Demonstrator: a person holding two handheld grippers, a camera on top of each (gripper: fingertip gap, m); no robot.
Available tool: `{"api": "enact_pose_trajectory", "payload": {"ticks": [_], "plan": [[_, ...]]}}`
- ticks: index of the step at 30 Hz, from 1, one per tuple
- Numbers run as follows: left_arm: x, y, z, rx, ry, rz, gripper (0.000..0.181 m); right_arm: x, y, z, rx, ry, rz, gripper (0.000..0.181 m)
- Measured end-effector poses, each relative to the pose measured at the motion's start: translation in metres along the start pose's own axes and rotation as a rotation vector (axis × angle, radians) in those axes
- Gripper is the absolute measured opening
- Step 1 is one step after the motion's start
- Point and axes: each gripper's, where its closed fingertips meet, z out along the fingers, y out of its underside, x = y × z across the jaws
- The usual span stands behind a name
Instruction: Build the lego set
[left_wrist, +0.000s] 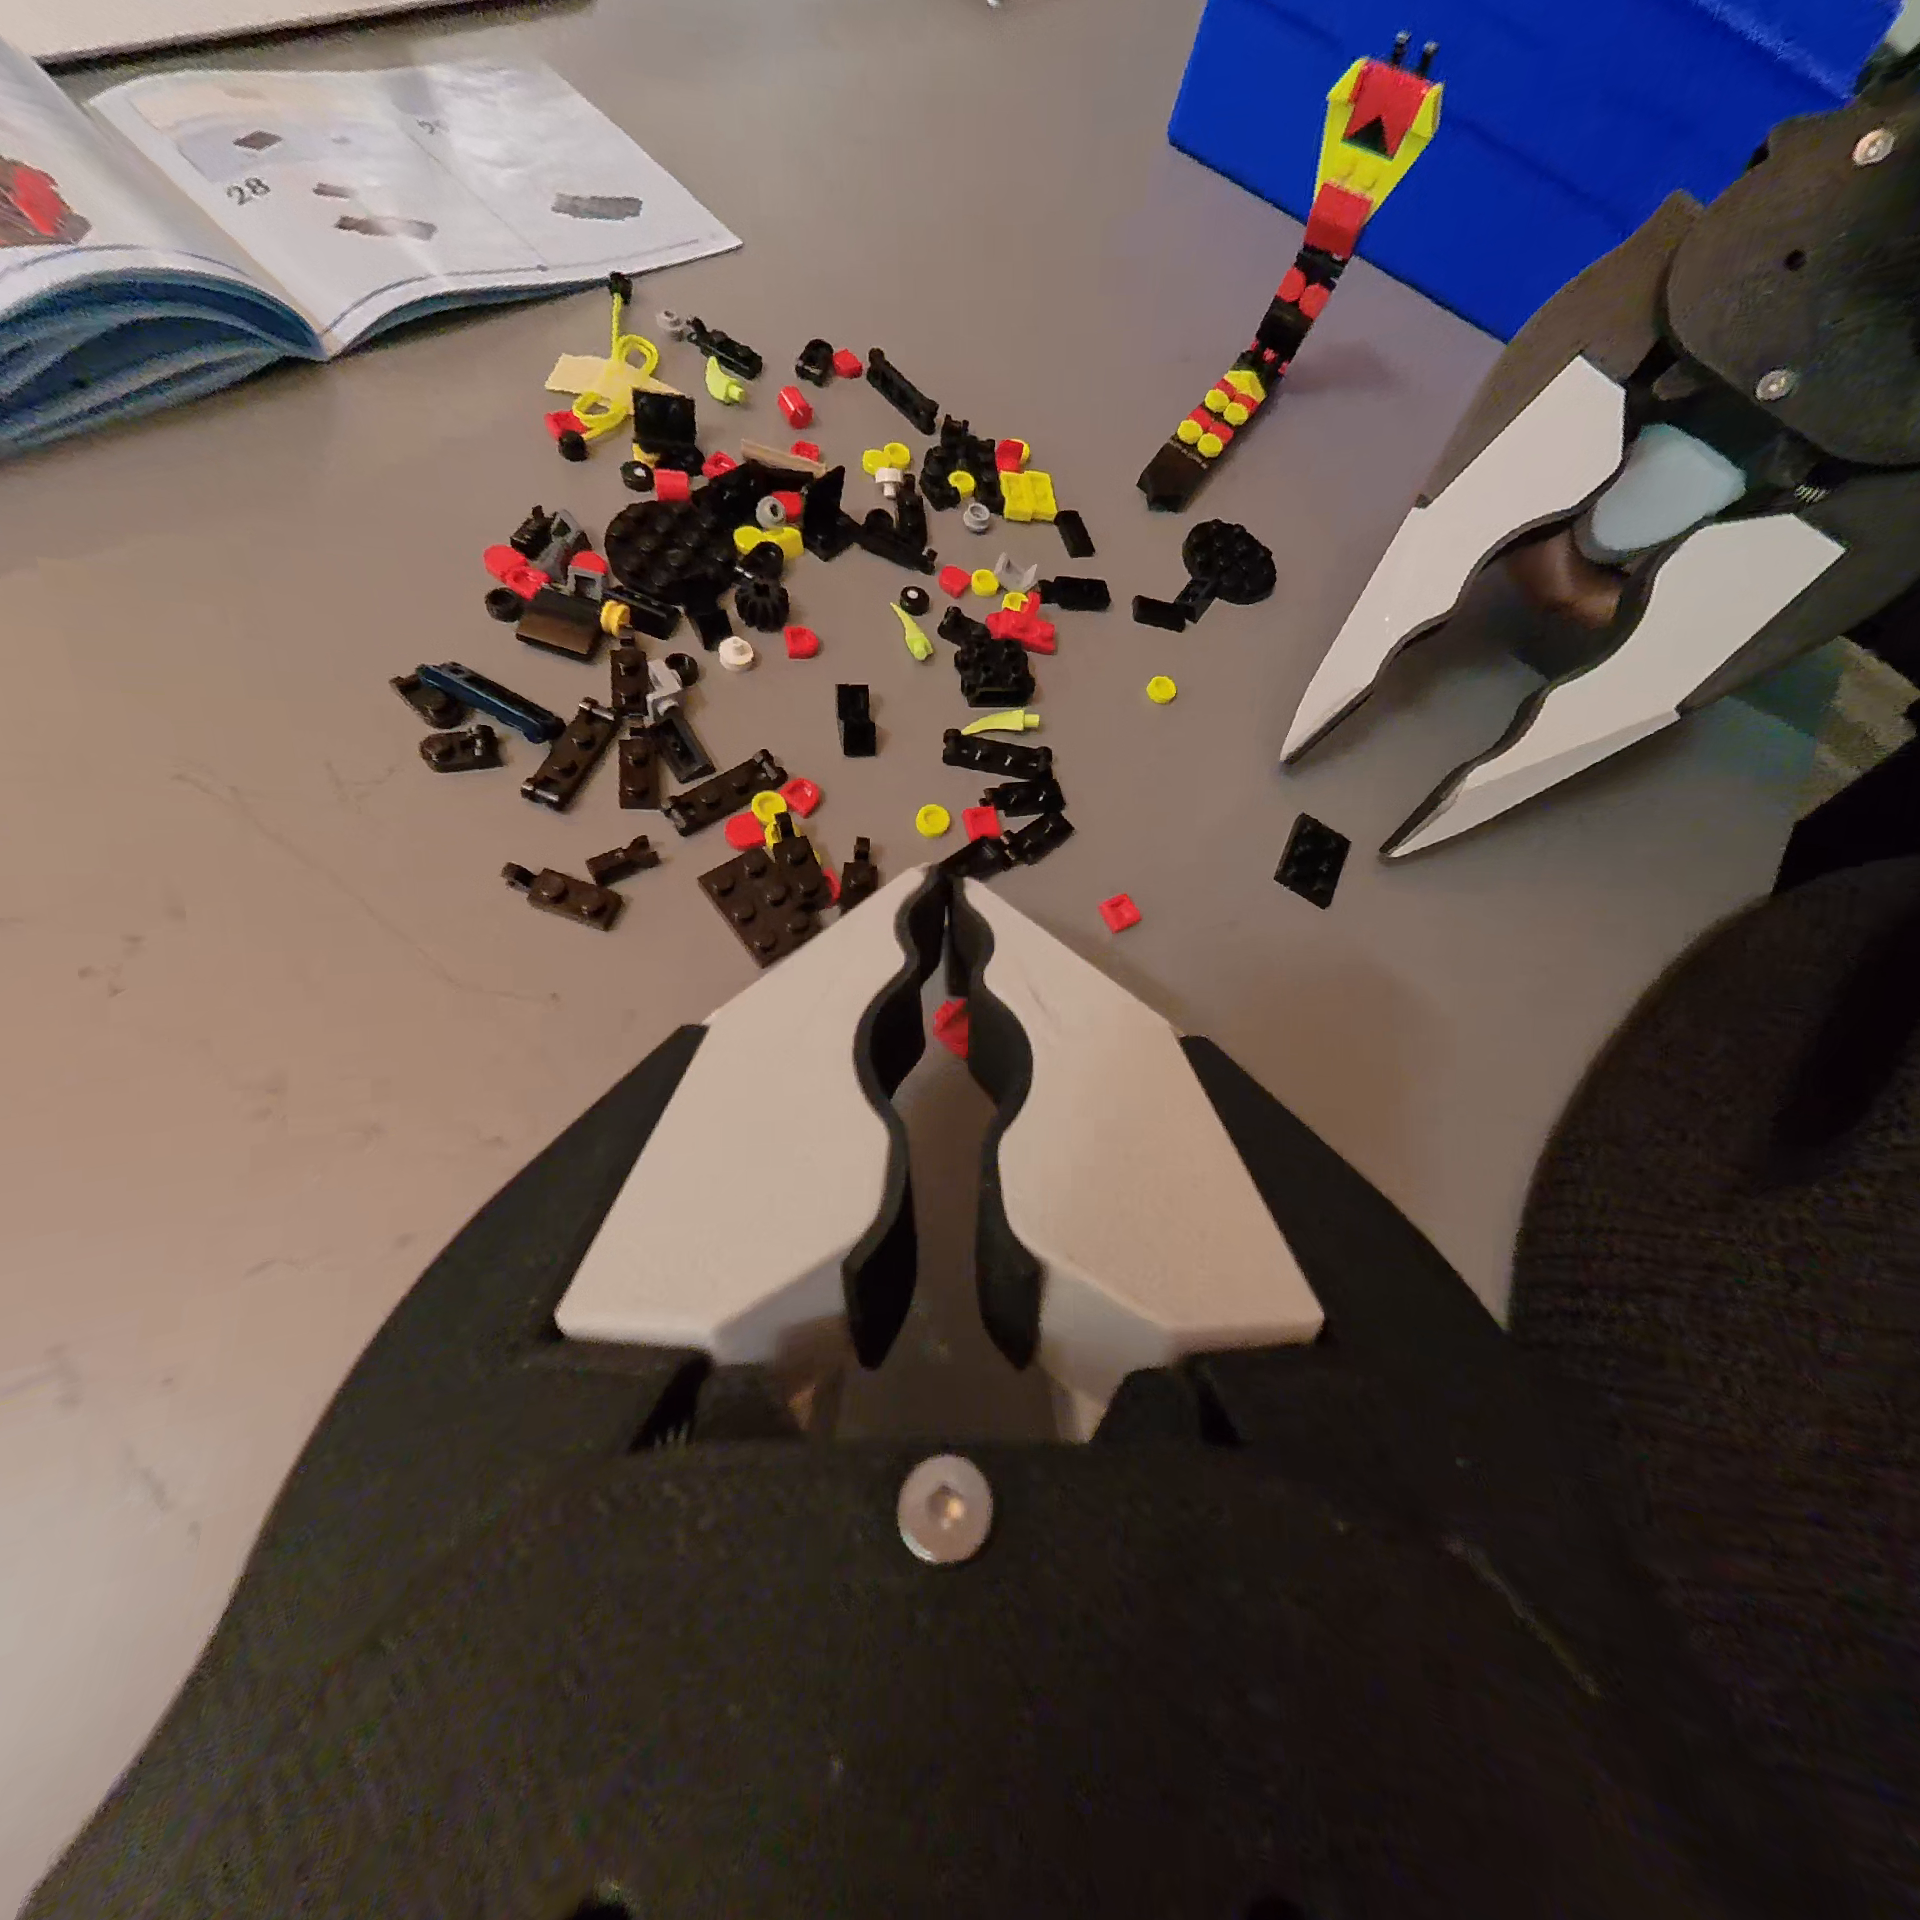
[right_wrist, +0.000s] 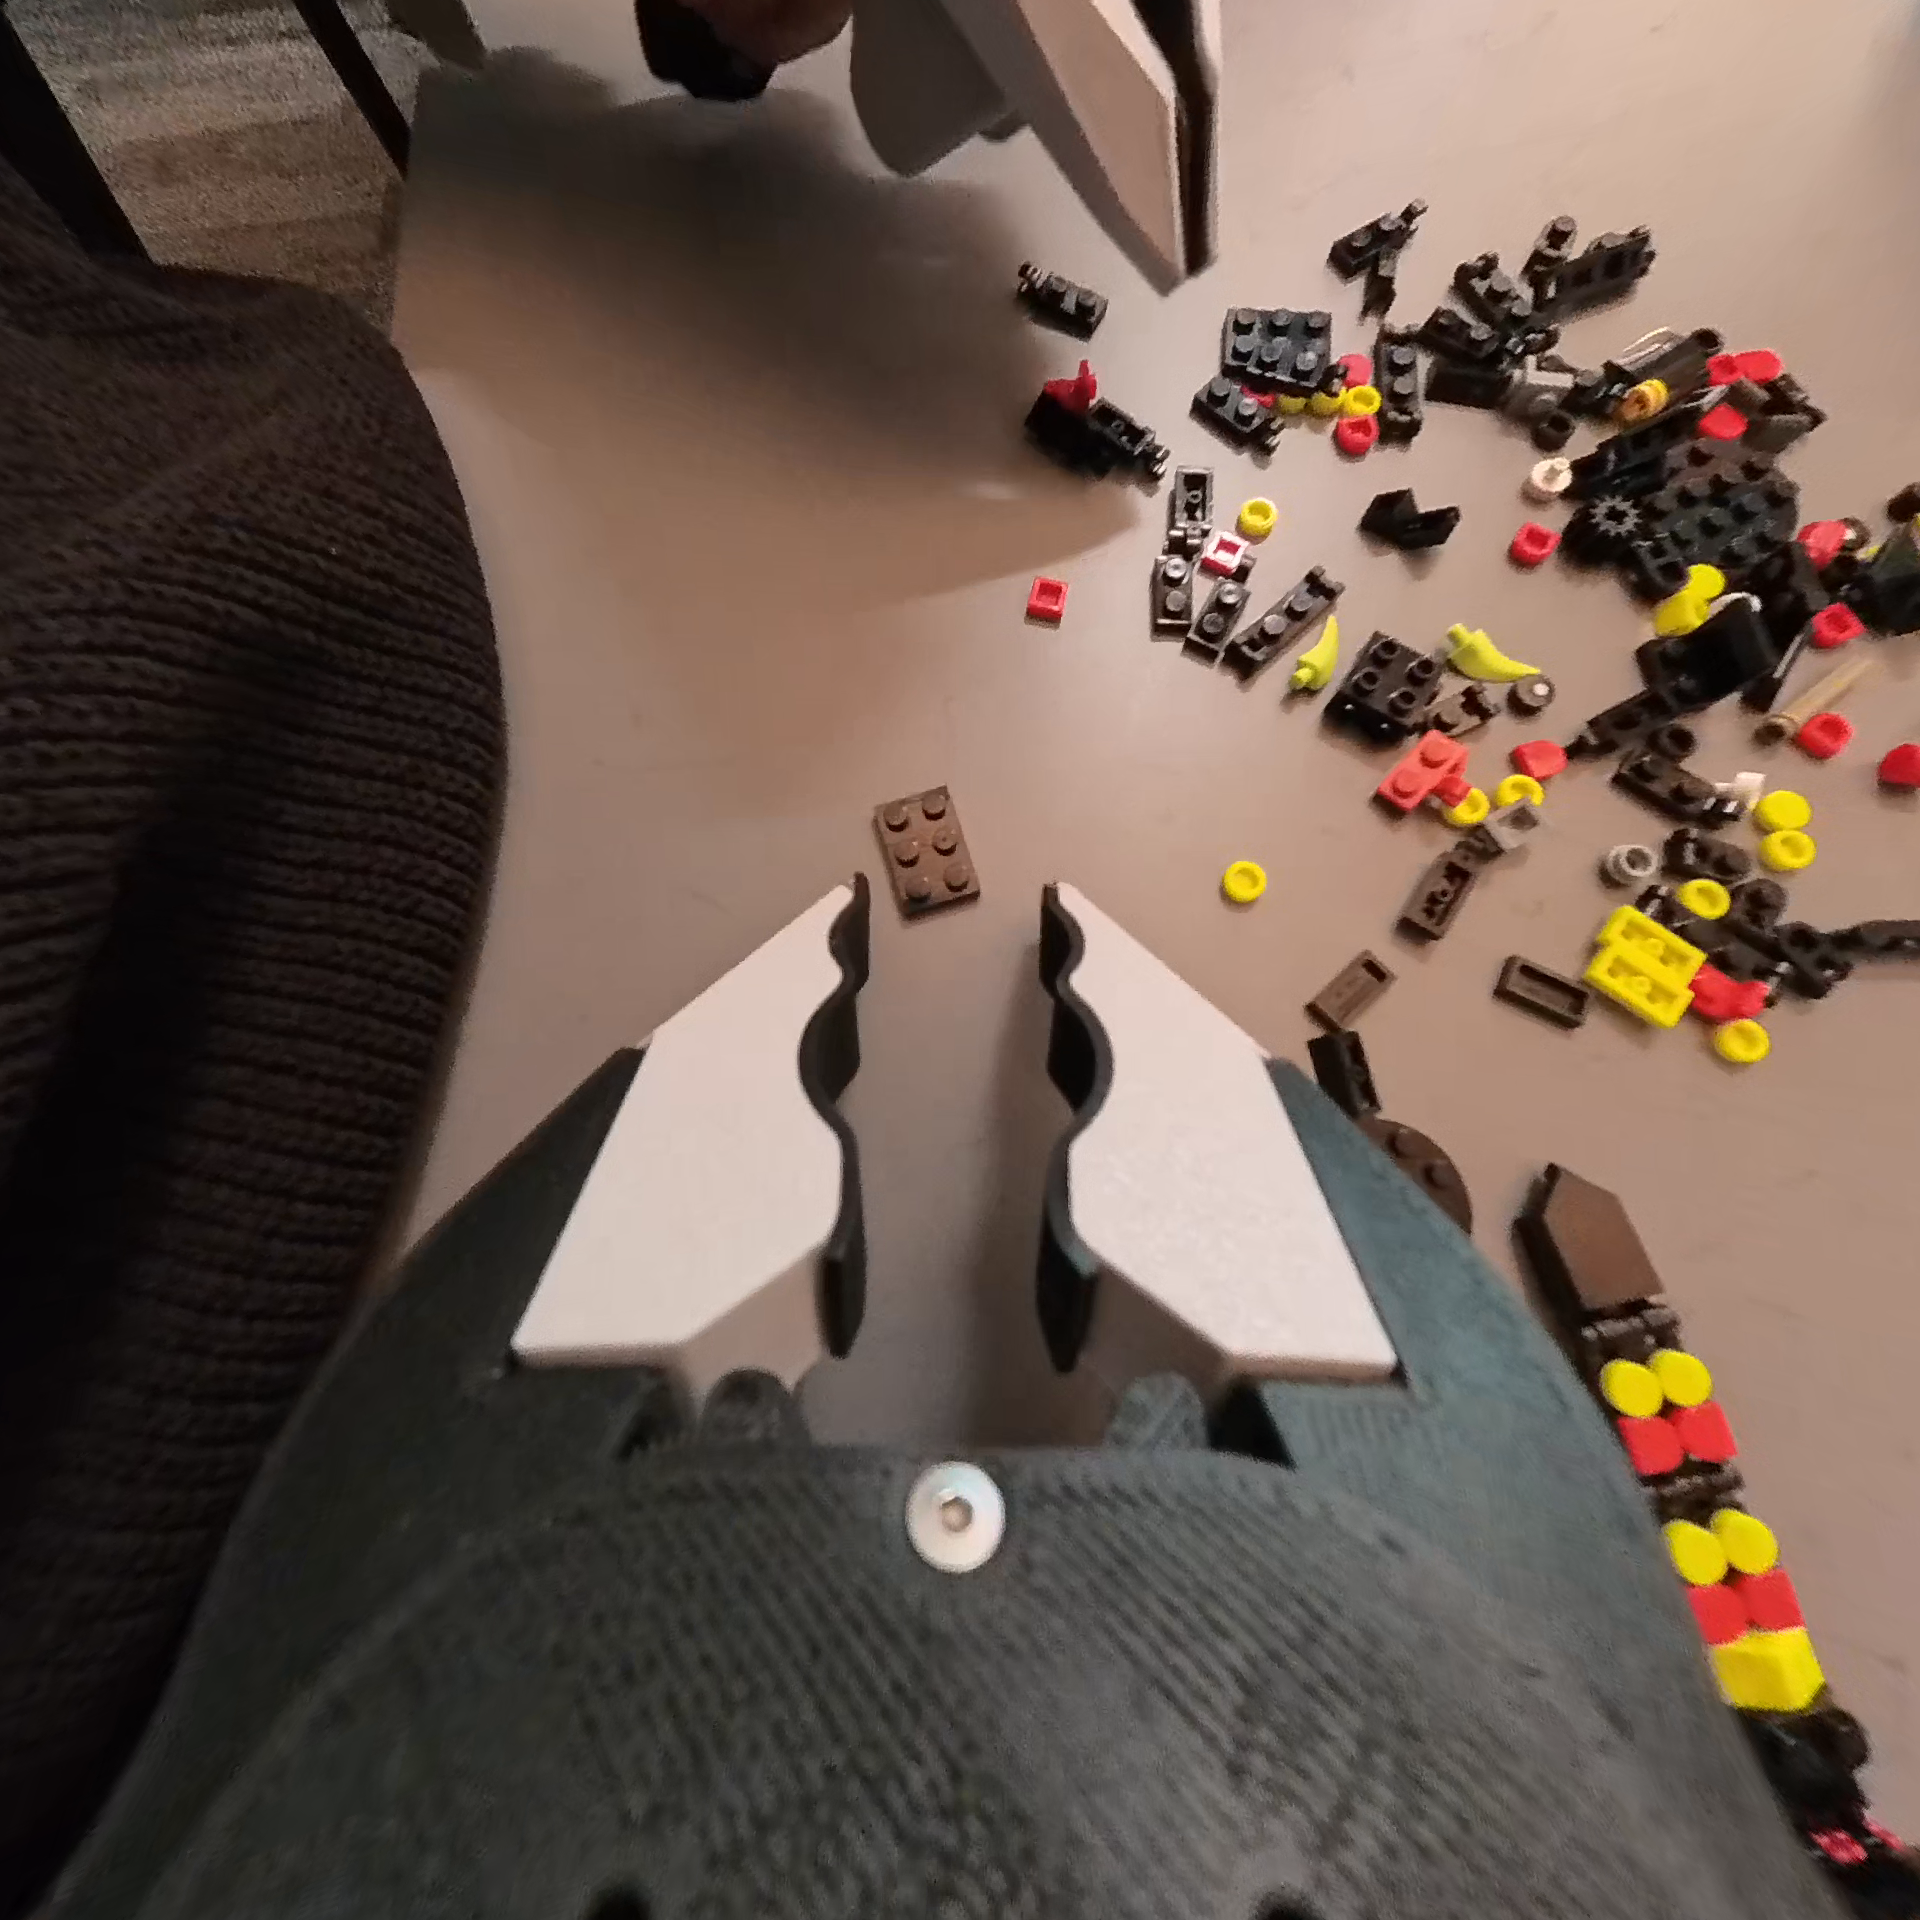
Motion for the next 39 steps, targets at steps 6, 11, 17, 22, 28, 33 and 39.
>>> {"api": "enact_pose_trajectory", "payload": {"ticks": [6, 11, 17, 22, 28, 33, 39], "plan": [[-0.010, 0.002, -0.003, -0.009, -0.037, 0.004, 0.000, 0.005, 0.003, 0.000, -0.014, 0.027, 0.002, 0.032], [-0.046, 0.000, -0.019, 0.002, -0.195, 0.039, 0.000, 0.015, 0.002, -0.003, -0.007, 0.079, 0.010, 0.031], [-0.063, -0.002, -0.028, 0.065, -0.141, -0.149, 0.004, 0.024, -0.008, -0.011, 0.055, 0.118, 0.038, 0.030], [-0.057, 0.002, -0.022, 0.034, -0.139, -0.112, 0.004, 0.031, -0.007, -0.014, 0.060, 0.148, 0.058, 0.029], [-0.048, 0.003, -0.016, 0.020, -0.110, -0.093, 0.004, 0.034, -0.005, -0.013, 0.048, 0.165, 0.057, 0.028], [-0.046, 0.003, -0.015, 0.023, -0.098, -0.095, 0.004, 0.036, -0.004, -0.013, 0.045, 0.174, 0.061, 0.027], [-0.044, 0.004, -0.012, 0.013, -0.094, -0.089, 0.004, 0.037, -0.004, -0.013, 0.042, 0.180, 0.061, 0.026]]}}
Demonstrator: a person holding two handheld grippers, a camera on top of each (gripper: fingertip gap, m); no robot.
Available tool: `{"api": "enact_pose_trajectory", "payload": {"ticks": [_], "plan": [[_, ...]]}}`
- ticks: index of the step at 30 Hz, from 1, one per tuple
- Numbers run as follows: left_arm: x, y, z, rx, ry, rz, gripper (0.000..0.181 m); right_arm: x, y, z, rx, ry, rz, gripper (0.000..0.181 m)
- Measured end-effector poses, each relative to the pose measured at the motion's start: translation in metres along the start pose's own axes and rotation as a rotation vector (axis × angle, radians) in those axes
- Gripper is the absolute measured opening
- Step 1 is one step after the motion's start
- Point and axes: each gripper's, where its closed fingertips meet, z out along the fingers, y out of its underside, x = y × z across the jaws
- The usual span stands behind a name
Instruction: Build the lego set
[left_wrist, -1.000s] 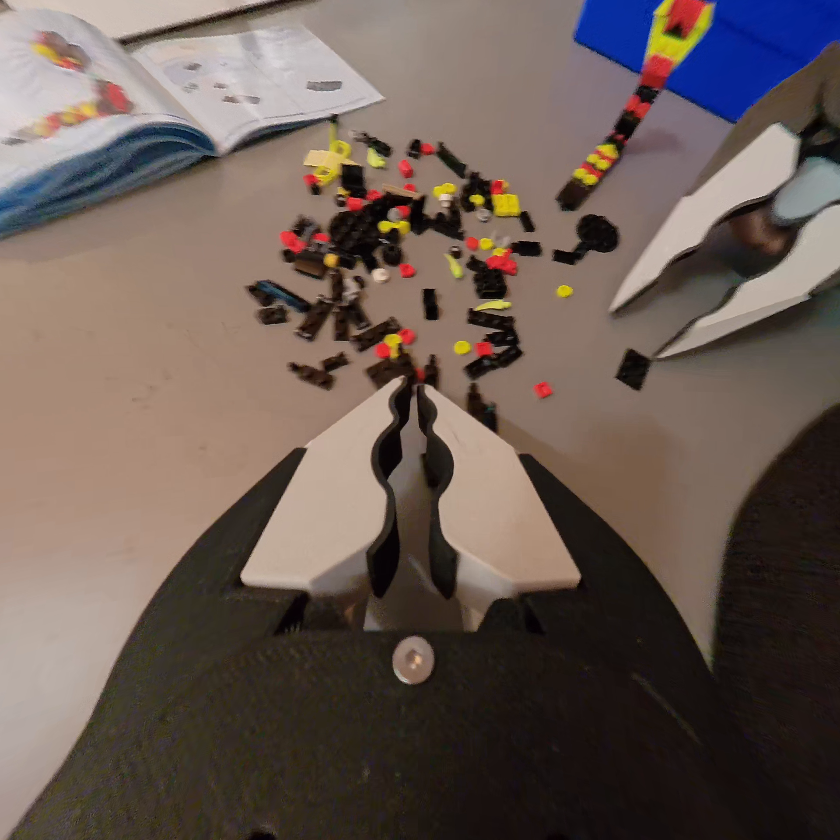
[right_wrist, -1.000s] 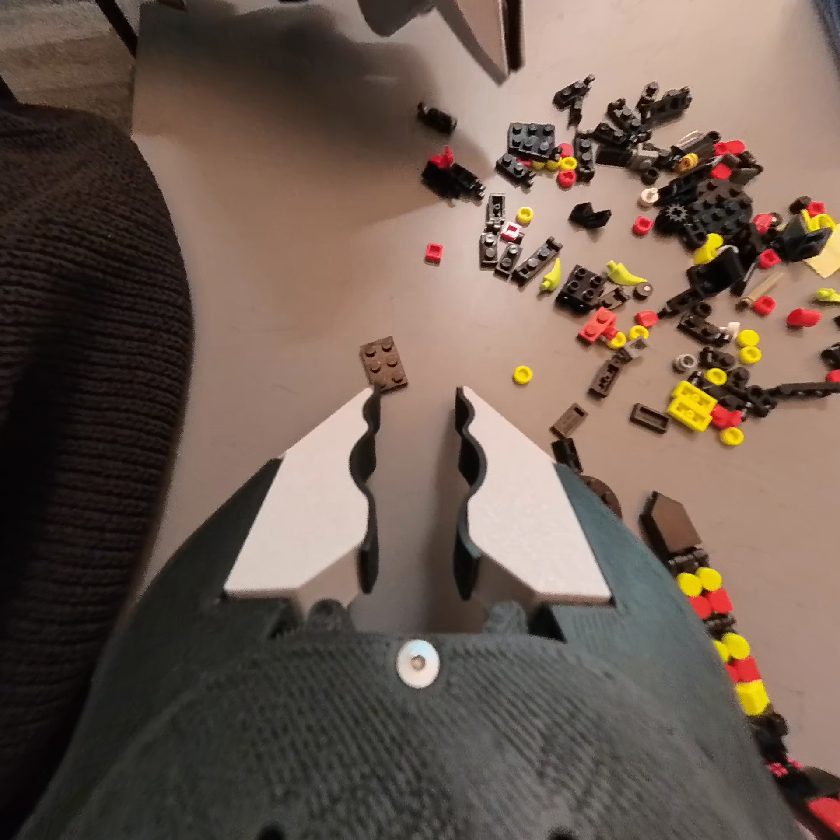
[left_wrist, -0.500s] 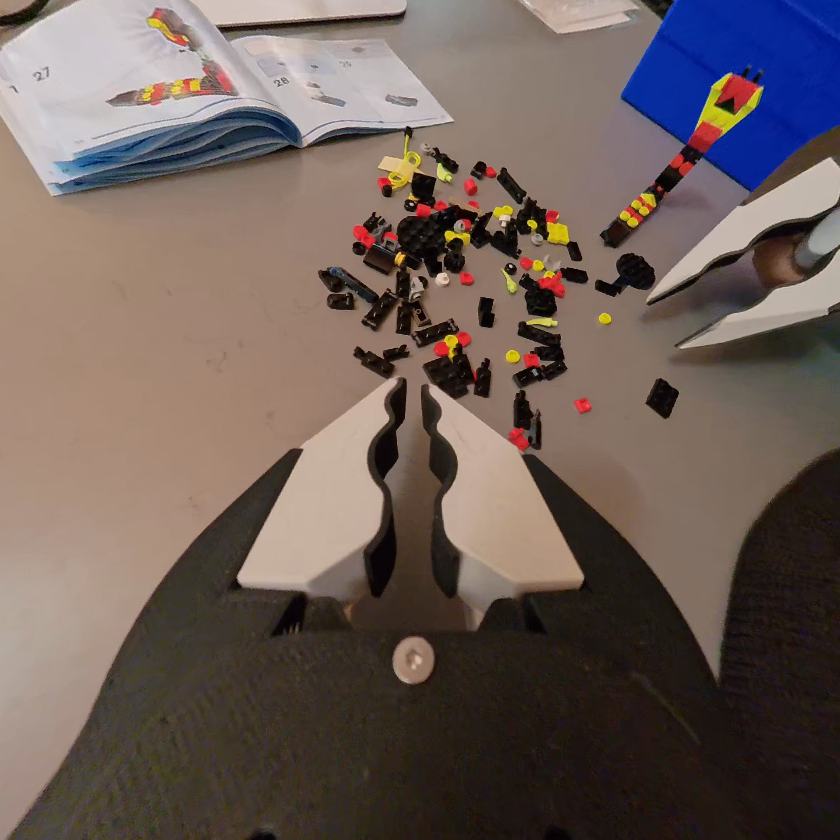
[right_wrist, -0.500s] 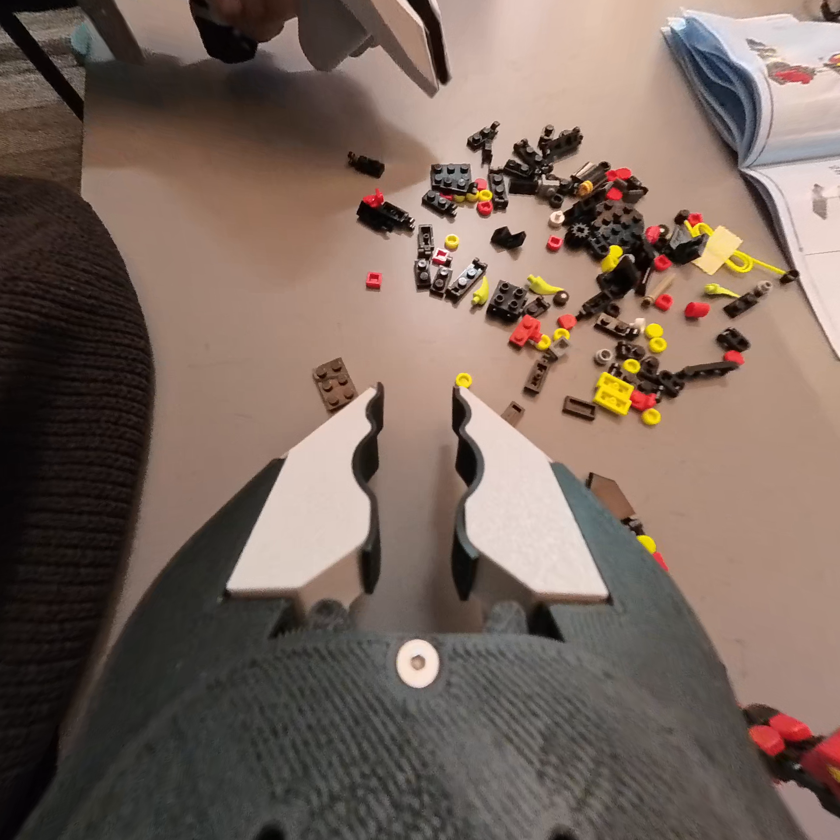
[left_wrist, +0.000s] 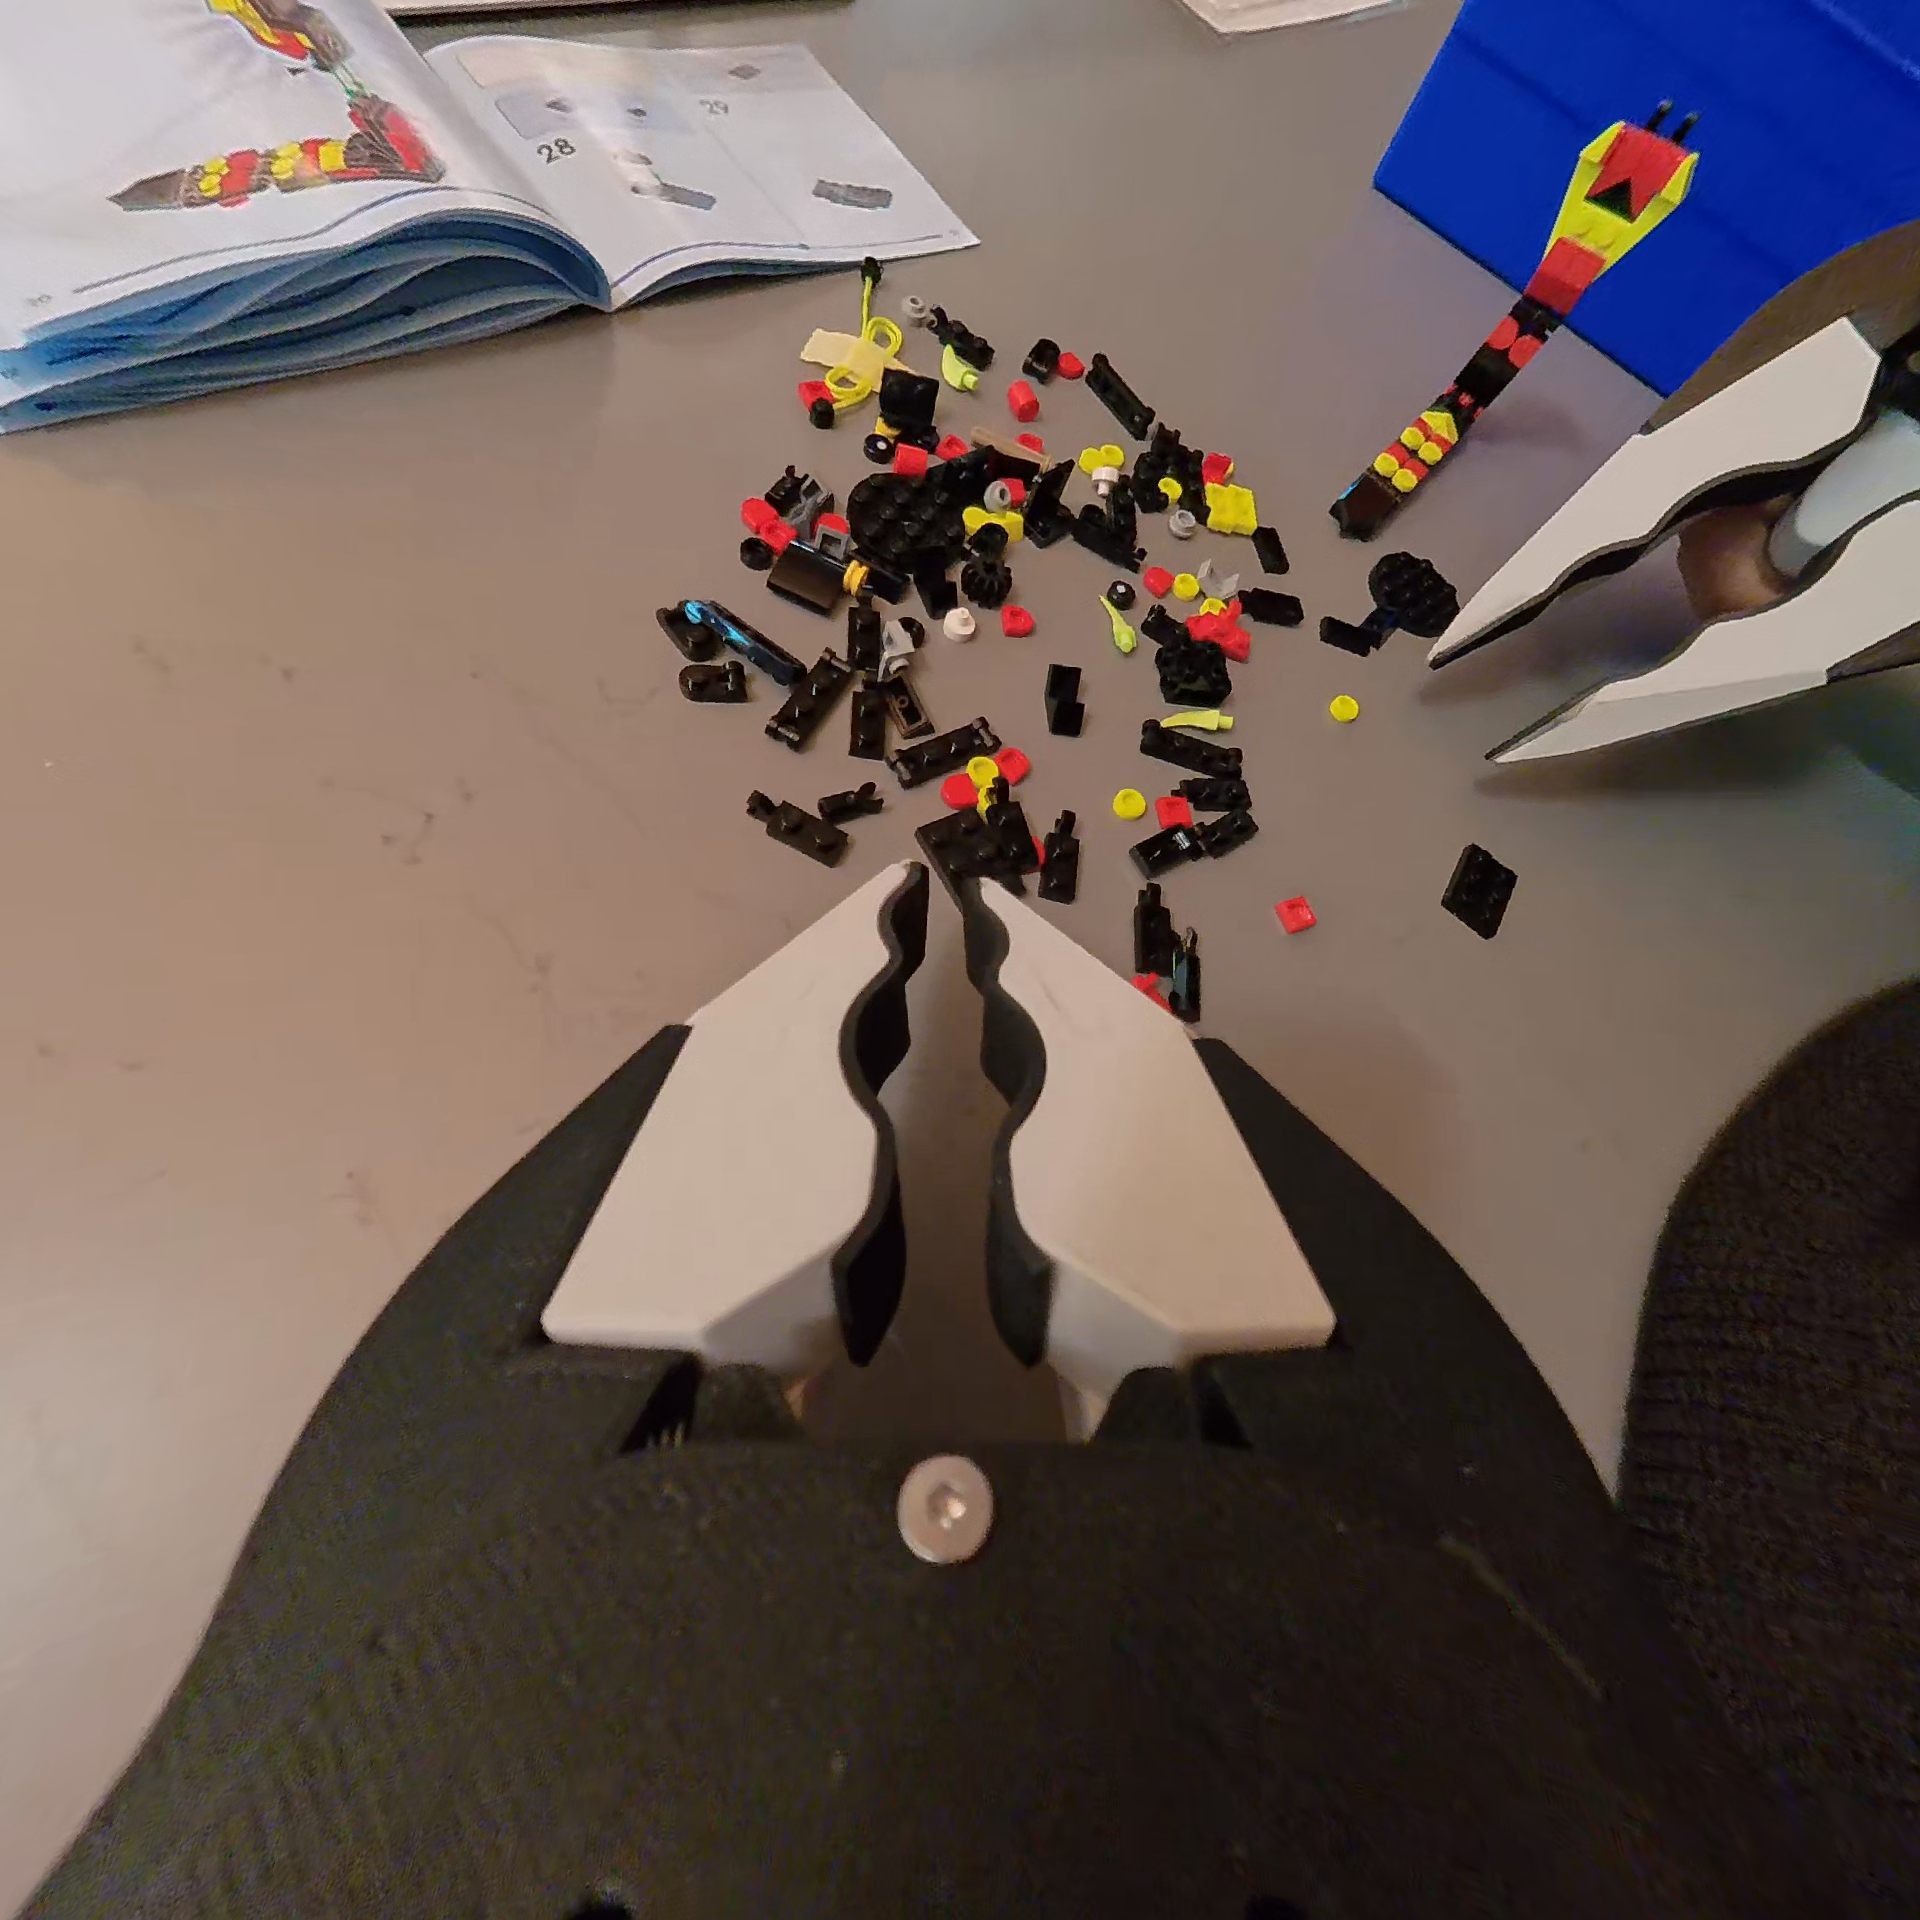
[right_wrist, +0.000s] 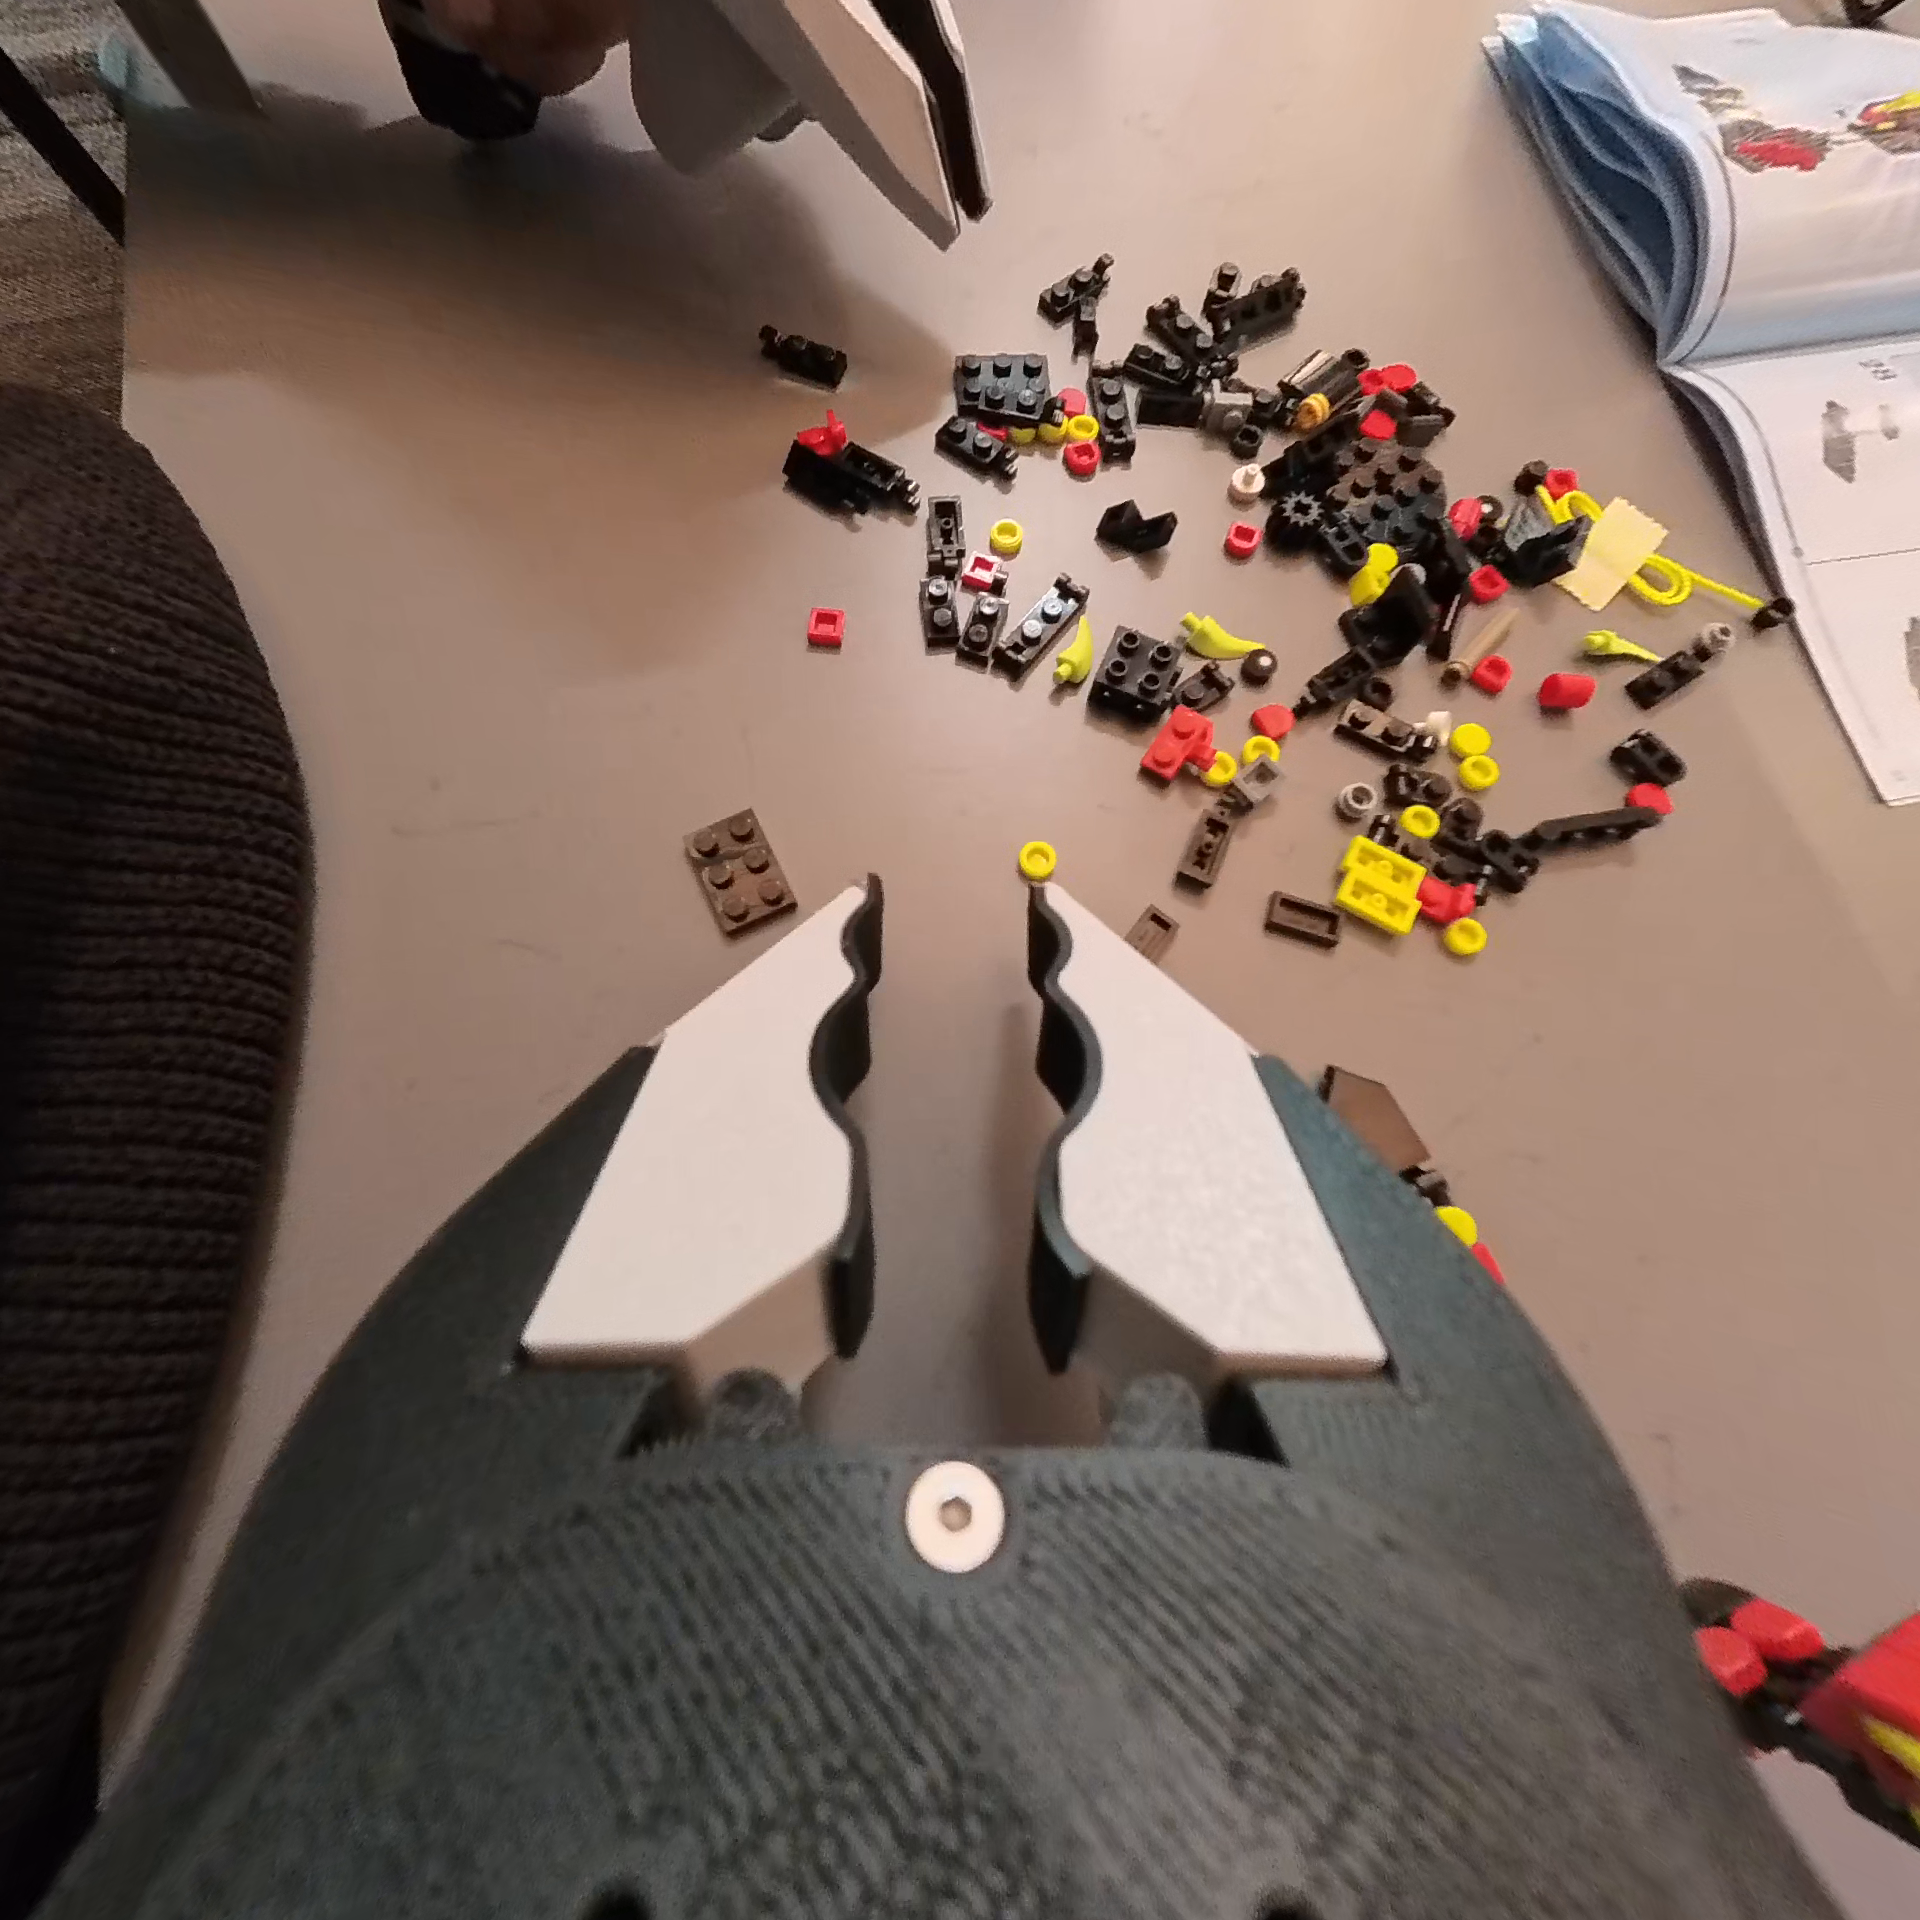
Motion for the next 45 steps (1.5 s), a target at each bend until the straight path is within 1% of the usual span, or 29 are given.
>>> {"api": "enact_pose_trajectory", "payload": {"ticks": [31, 40, 43, 45], "plan": [[0.001, 0.004, 0.004, -0.020, 0.003, -0.006, 0.006, 0.002, 0.005, 0.002, -0.026, 0.012, -0.008, 0.026], [-0.008, -0.003, 0.004, 0.005, -0.029, -0.017, 0.008, 0.003, 0.005, 0.002, -0.028, 0.016, -0.009, 0.026], [-0.014, -0.011, 0.003, 0.041, -0.050, -0.007, 0.009, 0.003, 0.006, 0.002, -0.028, 0.018, -0.005, 0.026], [-0.015, -0.020, 0.003, 0.064, -0.038, -0.013, 0.010, 0.003, 0.008, 0.001, -0.030, 0.022, 0.001, 0.026]]}}
